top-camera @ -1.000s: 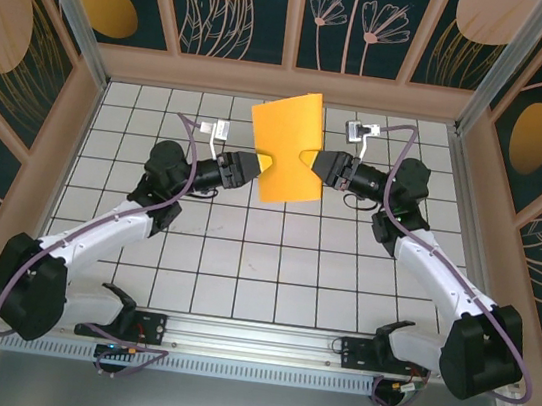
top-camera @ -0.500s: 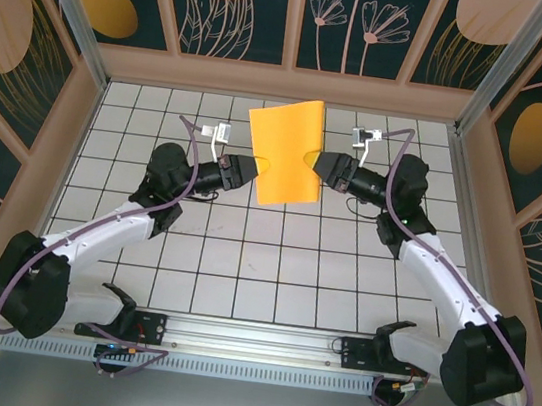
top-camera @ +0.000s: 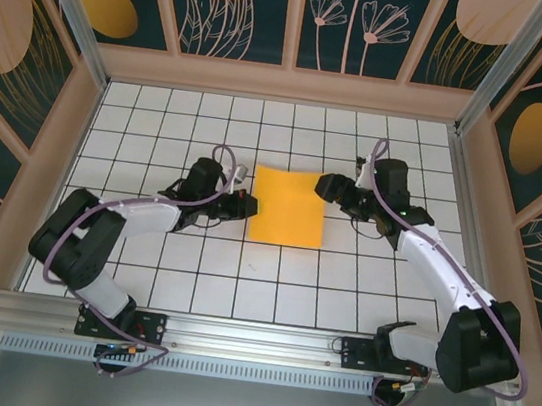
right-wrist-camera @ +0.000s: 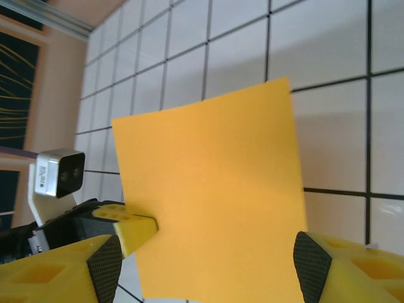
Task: Fold a paper plane with a square sheet of paper (fold left side to right side)
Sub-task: Place a square sheet of paper at the center of the table, then first fold in half a square sheet of paper at the center of the table.
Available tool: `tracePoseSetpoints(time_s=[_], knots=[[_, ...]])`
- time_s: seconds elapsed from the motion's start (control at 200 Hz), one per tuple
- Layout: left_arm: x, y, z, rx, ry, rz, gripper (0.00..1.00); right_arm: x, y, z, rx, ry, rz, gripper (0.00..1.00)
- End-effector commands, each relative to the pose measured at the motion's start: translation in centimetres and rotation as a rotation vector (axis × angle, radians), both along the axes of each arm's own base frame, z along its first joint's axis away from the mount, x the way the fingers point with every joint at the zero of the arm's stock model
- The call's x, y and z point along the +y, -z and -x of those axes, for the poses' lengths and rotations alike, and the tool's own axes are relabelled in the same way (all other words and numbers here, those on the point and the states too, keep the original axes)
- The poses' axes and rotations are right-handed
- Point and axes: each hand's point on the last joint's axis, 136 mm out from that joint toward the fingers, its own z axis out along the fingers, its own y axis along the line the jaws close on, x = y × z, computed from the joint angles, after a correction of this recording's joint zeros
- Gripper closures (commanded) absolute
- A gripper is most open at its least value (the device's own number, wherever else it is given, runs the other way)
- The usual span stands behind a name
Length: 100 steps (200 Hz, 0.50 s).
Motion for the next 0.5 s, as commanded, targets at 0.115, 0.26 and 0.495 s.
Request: tracePoseSetpoints(time_s=[0.115, 0.26, 0.495], knots=[[1.0, 2.6, -1.5, -0.031, 0.019, -0.173, 1.0, 0.4, 4.3, 0.2, 0.077, -0.011, 0.027, 0.33], [1.1, 3.0, -2.1, -0.024, 0.02, -0.204, 1.0, 2.0, 6.6, -0.4, 0.127, -0.033, 0.013, 0.44], [1.1, 3.9, -2.1, 0.0, 0.039, -0.241, 1.0, 4.1, 10.4, -2.1, 0.195, -0.051, 0.056, 0.51]])
